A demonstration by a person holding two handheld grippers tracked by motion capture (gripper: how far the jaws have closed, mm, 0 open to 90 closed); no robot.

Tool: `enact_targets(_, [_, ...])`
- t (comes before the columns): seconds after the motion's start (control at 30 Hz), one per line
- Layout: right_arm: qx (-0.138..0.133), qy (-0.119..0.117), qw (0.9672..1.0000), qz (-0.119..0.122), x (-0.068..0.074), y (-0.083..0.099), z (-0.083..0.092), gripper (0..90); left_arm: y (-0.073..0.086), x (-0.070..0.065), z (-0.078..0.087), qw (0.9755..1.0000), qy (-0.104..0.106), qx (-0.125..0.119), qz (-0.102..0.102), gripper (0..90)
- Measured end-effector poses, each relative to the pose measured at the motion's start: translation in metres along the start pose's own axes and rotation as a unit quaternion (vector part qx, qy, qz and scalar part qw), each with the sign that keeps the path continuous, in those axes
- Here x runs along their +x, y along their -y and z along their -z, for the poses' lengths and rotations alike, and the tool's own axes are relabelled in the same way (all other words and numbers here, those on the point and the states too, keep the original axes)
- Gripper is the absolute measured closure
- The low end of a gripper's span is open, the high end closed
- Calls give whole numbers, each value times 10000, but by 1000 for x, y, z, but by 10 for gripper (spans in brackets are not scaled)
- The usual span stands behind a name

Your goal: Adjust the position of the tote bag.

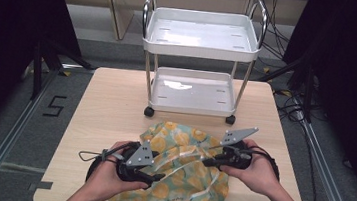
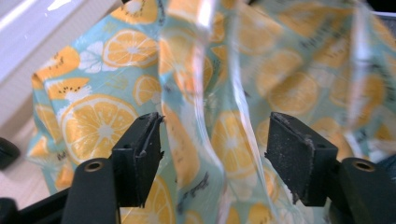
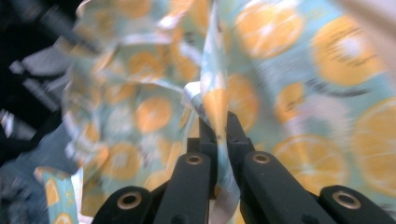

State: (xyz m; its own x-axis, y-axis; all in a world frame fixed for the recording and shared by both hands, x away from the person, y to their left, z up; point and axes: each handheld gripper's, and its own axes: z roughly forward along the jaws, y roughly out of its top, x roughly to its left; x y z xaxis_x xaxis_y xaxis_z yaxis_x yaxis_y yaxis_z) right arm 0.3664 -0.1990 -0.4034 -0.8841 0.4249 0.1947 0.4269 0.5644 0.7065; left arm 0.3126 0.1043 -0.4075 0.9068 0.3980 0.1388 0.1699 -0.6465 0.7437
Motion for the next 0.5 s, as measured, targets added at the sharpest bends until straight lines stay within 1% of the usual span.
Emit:
enact_targets(0.07, [-151,159,9997,-89,-5,-5,5,900,-3,-1,-4,9999,-78,53,-118,309])
enact_targets(0.1, [-221,207,9993,-197,-7,-8,8,900,-4,-2,-6,9998,-95,99,-153,302])
enact_targets(0.17, [-327,334,9986,-231,-11,-13,12,900,-7,-2,-11,9996,-141,177,-172,292])
enact_targets(0.2, [-346,394,9984,-232,-13,-15,14,900,-9,-3,-13,9993,-171,226,-230,290])
enact_targets(0.27, [-411,512,9974,-308,-15,-19,16,900,-13,-3,-17,9986,-251,305,-350,281])
enact_targets(0.3, [-393,546,9973,-291,-16,-21,17,900,-15,-4,-18,9982,-299,330,-407,277])
enact_targets(0.33, [-424,620,9968,-289,-18,-22,18,900,-17,-5,-20,9971,-347,415,-532,271])
enact_targets(0.37, [-430,637,9964,-367,-18,-24,18,900,-19,-5,-21,9965,-368,469,-583,270])
enact_targets(0.43, [-425,715,9960,-323,-21,-26,18,900,-22,-7,-25,9957,-333,603,-625,274])
enact_targets(0.47, [-419,725,9959,-351,-22,-27,18,900,-23,-7,-26,9950,-370,667,-638,284])
enact_targets(0.5, [-466,752,9955,-330,-23,-27,17,900,-23,-7,-28,9939,-409,768,-676,302])
